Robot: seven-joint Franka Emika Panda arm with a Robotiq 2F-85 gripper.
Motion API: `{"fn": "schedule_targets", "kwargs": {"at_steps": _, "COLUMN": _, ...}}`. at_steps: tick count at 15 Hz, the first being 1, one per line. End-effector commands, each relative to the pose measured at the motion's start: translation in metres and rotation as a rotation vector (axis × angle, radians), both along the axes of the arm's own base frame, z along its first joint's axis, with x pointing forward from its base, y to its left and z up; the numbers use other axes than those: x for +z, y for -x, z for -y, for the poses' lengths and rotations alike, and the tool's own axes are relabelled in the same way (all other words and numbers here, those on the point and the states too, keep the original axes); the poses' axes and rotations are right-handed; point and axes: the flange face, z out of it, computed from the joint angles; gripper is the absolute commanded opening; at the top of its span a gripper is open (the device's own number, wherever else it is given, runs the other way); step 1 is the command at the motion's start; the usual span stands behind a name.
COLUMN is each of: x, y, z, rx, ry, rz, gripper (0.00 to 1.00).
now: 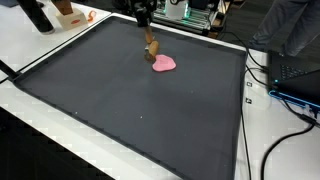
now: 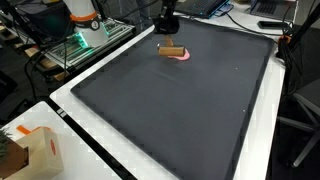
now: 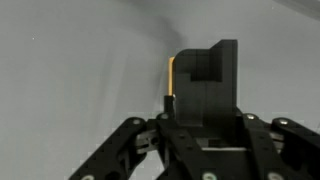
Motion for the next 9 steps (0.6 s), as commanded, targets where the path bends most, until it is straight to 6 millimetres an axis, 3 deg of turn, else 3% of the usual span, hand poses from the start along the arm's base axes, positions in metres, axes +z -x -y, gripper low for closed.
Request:
{"fn": "schedule_targets", "kwargs": {"at_steps": 1, "x": 0.001, "y": -0.003, "z": 0.012, "rx": -0.022, "ry": -0.052, "rz": 0.022, "gripper": 0.23}}
{"fn": "schedule_targets", "kwargs": {"at_steps": 9, "x": -0.003, "y": -0.010, "z": 0.035, "rx": -0.034, "ry": -0.089, "rz": 0.045, "gripper": 0.23}}
